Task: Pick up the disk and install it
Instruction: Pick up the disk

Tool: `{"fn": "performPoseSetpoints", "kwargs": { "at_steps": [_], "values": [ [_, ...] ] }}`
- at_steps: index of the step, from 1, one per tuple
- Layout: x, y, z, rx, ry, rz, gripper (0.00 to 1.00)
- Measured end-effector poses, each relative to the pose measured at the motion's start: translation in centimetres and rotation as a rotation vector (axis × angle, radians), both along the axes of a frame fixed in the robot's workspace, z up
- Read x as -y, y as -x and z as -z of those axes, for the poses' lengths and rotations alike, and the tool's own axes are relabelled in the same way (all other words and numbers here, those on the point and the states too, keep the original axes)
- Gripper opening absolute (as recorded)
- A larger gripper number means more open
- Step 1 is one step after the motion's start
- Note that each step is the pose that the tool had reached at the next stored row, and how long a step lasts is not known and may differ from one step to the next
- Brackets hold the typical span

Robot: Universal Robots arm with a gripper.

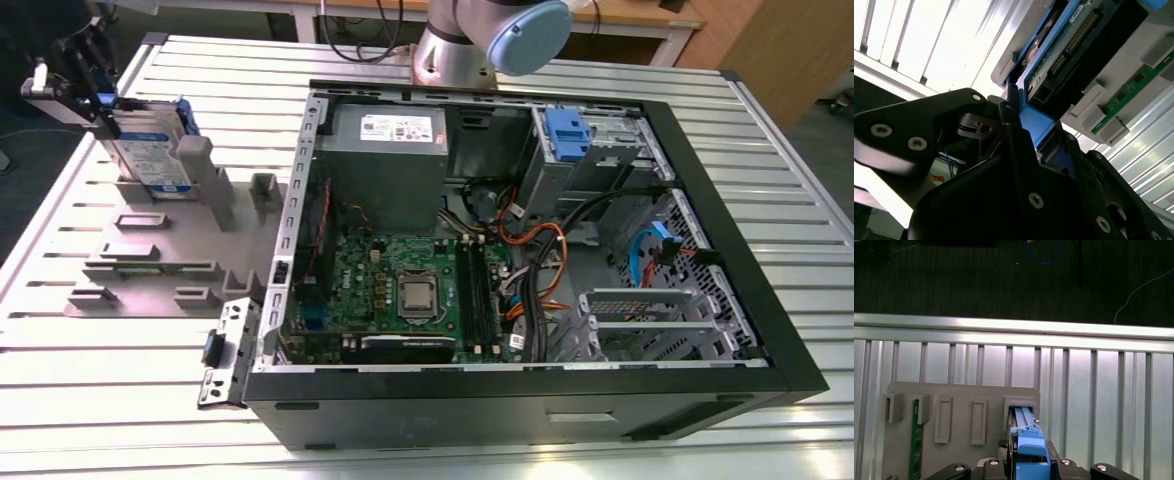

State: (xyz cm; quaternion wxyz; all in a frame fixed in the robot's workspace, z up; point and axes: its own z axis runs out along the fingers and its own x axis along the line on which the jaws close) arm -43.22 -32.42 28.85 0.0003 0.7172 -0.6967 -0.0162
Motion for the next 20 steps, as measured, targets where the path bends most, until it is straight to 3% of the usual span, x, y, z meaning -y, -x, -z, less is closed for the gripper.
{"fn": "performPoseSetpoints", "kwargs": {
  "at_steps": [20],
  "values": [
    [-0.01,0.0,-0.49,-0.0001,-0.0003,0.0,0.38]
  ]
}}
